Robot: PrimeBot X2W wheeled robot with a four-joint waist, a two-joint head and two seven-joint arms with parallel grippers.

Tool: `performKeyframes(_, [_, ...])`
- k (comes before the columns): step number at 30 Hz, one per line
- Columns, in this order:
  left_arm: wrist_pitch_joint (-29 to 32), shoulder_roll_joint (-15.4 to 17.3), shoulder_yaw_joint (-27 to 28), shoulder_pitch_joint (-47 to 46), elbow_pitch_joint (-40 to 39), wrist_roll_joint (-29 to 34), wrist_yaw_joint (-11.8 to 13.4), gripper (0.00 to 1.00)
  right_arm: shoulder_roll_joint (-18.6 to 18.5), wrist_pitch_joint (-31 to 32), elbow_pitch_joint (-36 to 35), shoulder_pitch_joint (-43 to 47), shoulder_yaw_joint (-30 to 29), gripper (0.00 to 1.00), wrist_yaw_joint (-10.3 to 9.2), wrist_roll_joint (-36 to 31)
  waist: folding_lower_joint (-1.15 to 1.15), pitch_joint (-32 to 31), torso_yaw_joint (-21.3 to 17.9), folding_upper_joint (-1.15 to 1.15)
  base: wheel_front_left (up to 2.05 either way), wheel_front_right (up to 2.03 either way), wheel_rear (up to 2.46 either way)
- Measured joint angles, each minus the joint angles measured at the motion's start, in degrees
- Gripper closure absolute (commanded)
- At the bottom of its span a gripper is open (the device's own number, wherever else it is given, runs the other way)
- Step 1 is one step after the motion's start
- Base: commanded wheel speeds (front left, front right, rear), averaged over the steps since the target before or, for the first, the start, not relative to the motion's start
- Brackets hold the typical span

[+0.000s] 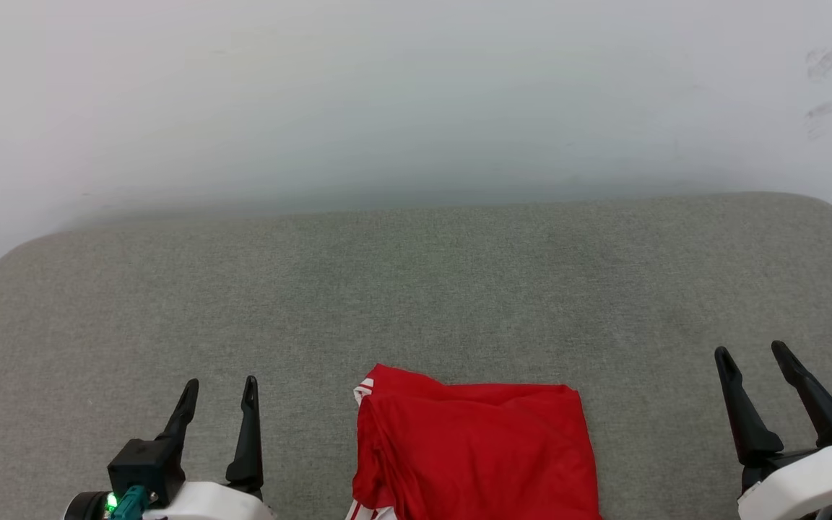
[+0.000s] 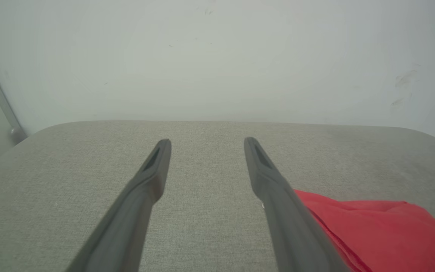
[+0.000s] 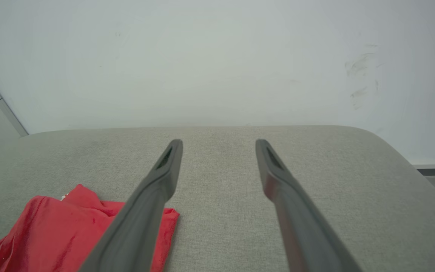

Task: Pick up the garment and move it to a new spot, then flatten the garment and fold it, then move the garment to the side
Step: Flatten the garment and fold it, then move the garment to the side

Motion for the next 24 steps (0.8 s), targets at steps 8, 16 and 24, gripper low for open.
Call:
performKeyframes(8, [-0.16, -0.05, 0.54, 0.05, 0.13, -0.35, 0.13, 0.00, 0.52, 1.40, -0.86, 0.25, 0.10, 0.00, 0.00, -0.01, 0.00, 0.50, -0.32, 0.00, 0.00, 0.00, 0.00])
performKeyframes(16, [-0.53, -0.62, 1.47, -0.38, -0.03, -0.51, 0.57, 0.00, -0.46, 9.07, 1.69, 0.19, -4.33, 0.00, 0.00, 6.78, 0.00, 1.36, 0.56, 0.00, 0.00, 0.00, 0.00])
performKeyframes(24, [-1.02, -2.31, 2.82, -1.14, -0.30, 0.10, 0.47, 0.00, -5.76, 33.46, 10.88, -2.36, -12.96, 0.00, 0.00, 17.59, 0.00, 2.60, 3.25, 0.00, 0.00, 0.00, 0.00])
